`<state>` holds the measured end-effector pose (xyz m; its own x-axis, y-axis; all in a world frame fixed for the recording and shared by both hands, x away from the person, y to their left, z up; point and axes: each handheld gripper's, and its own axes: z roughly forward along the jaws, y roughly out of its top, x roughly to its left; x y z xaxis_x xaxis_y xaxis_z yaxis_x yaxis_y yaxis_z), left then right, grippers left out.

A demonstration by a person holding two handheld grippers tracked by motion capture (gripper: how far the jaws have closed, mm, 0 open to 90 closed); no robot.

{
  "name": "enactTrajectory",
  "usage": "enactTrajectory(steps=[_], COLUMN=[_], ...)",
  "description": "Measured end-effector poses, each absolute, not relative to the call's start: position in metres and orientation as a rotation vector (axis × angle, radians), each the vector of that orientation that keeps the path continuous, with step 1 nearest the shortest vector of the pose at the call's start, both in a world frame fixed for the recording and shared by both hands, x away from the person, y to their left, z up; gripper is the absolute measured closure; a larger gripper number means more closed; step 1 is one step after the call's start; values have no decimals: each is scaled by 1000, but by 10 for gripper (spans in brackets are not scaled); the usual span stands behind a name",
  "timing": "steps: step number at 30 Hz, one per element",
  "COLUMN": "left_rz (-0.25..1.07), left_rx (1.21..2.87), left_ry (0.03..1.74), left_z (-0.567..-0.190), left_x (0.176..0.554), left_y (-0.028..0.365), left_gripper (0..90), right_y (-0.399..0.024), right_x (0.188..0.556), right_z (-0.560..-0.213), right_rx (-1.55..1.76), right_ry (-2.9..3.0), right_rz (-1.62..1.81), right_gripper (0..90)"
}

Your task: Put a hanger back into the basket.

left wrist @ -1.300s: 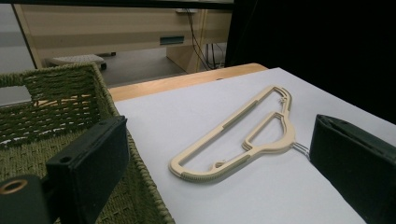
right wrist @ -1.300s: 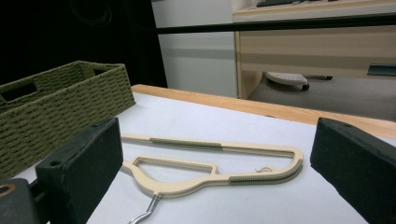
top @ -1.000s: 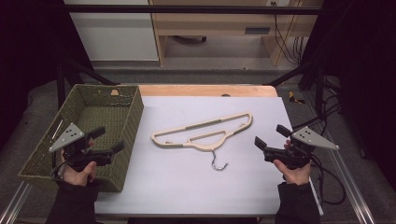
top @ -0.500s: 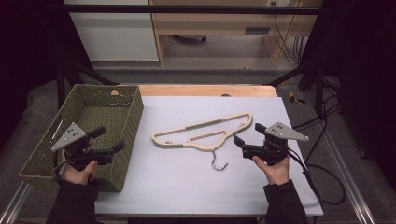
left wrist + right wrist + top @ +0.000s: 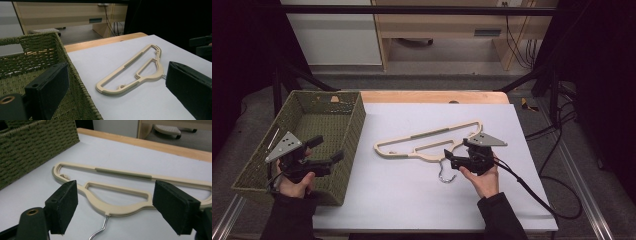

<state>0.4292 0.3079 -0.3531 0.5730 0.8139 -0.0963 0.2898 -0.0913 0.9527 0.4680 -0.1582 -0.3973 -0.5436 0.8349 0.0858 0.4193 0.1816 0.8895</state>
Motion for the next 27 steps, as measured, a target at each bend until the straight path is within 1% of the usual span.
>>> enactTrajectory(steps=[6,17,23,24,27], left_rz=[575,588,593,593,592], left_rx=[1657,1664,1676,1676,1677], left_ry=[931,925,919,919,919], left_z=[-353,-353,-353,-353,-353], left_x=[429,428,428,428,428], left_y=[308,307,305,305,305], left_gripper=[48,48,48,48,49], right_y=[-146,-131,-126,-126,-124], right_x=[476,485,490,490,491], right_z=[-414,-444,-460,-460,-464], right_rx=[1206,1263,1292,1292,1316], right_ry=[2084,2180,2202,2202,2207], right_rz=[1286,1183,1124,1124,1092], right_gripper=[264,410,521,521,602])
